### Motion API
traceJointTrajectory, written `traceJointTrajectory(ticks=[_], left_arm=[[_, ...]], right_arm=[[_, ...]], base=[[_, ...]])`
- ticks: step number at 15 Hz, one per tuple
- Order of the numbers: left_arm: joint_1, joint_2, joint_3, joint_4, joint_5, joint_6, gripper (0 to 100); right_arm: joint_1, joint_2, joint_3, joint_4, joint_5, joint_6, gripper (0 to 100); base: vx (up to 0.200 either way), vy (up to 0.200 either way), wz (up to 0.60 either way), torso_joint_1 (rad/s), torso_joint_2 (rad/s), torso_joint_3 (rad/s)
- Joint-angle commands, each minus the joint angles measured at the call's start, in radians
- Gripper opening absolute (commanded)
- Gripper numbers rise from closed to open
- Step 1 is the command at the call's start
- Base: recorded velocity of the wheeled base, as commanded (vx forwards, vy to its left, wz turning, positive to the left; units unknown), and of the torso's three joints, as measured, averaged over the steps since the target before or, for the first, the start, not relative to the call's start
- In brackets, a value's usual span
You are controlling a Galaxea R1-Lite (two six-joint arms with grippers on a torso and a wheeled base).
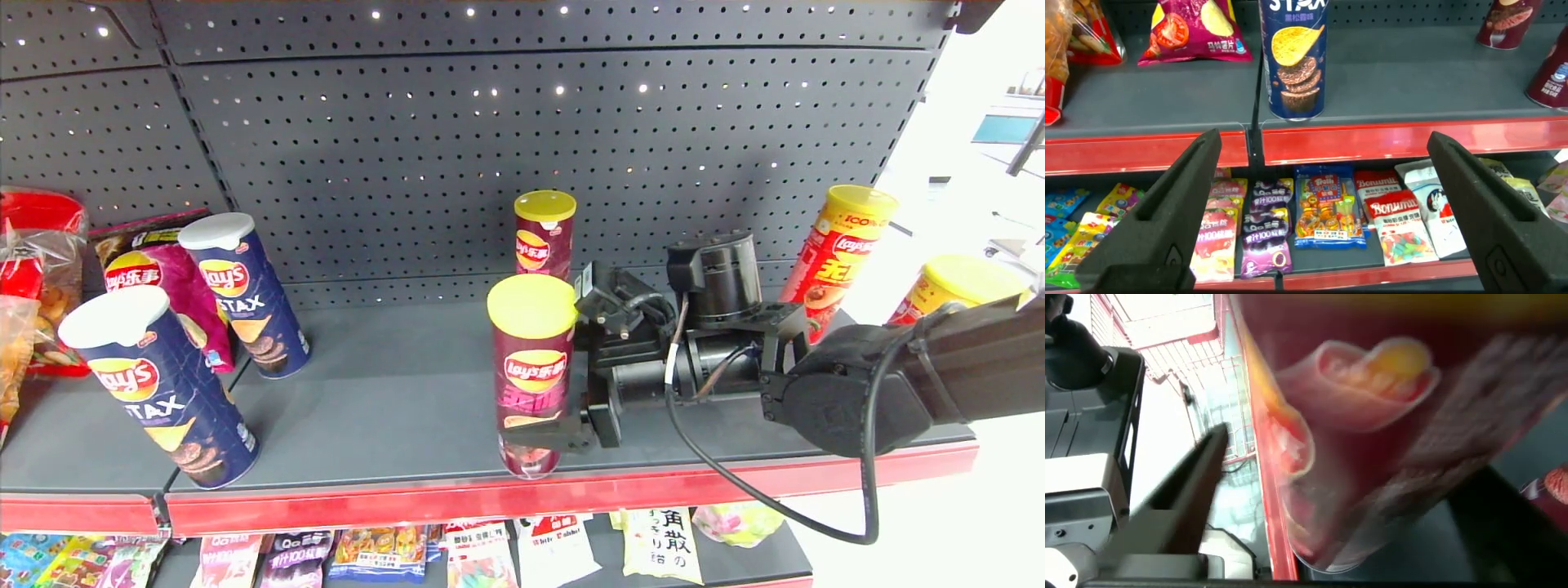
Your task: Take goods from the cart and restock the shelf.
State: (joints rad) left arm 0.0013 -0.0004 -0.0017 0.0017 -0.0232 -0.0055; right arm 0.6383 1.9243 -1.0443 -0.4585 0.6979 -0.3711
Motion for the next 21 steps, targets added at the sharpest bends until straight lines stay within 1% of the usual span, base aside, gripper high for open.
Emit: traceJointTrajectory(ticks=[1,5,7,12,16,19,21], left_arm=[[0.000,0.000,0.000,0.000,0.000,-0.001,100],[0.000,0.000,0.000,0.000,0.000,-0.001,100],[0.000,0.000,0.000,0.000,0.000,-0.001,100],[0.000,0.000,0.000,0.000,0.000,-0.001,100],[0.000,0.000,0.000,0.000,-0.001,-0.001,100],[0.000,0.000,0.000,0.000,0.000,-0.001,100],[0.000,0.000,0.000,0.000,0.000,-0.001,100]], right_arm=[[0.000,-0.005,0.001,-0.003,0.000,0.001,100],[-0.006,-0.025,0.015,-0.003,-0.015,0.003,100],[-0.017,-0.056,0.050,-0.005,-0.031,0.004,100],[-0.022,-0.159,0.167,-0.005,-0.037,0.004,100],[-0.023,-0.234,0.260,-0.005,-0.064,0.008,100],[-0.035,-0.291,0.357,-0.006,-0.097,0.011,100],[-0.045,-0.306,0.385,-0.006,-0.110,0.012,100]], base=[[0.000,0.000,0.00,0.000,0.00,0.000],[0.000,0.000,0.00,0.000,0.00,0.000],[0.000,0.000,0.00,0.000,0.00,0.000],[0.000,0.000,0.00,0.000,0.00,0.000],[0.000,0.000,0.00,0.000,0.00,0.000],[0.000,0.000,0.00,0.000,0.00,0.000],[0.000,0.000,0.00,0.000,0.00,0.000]])
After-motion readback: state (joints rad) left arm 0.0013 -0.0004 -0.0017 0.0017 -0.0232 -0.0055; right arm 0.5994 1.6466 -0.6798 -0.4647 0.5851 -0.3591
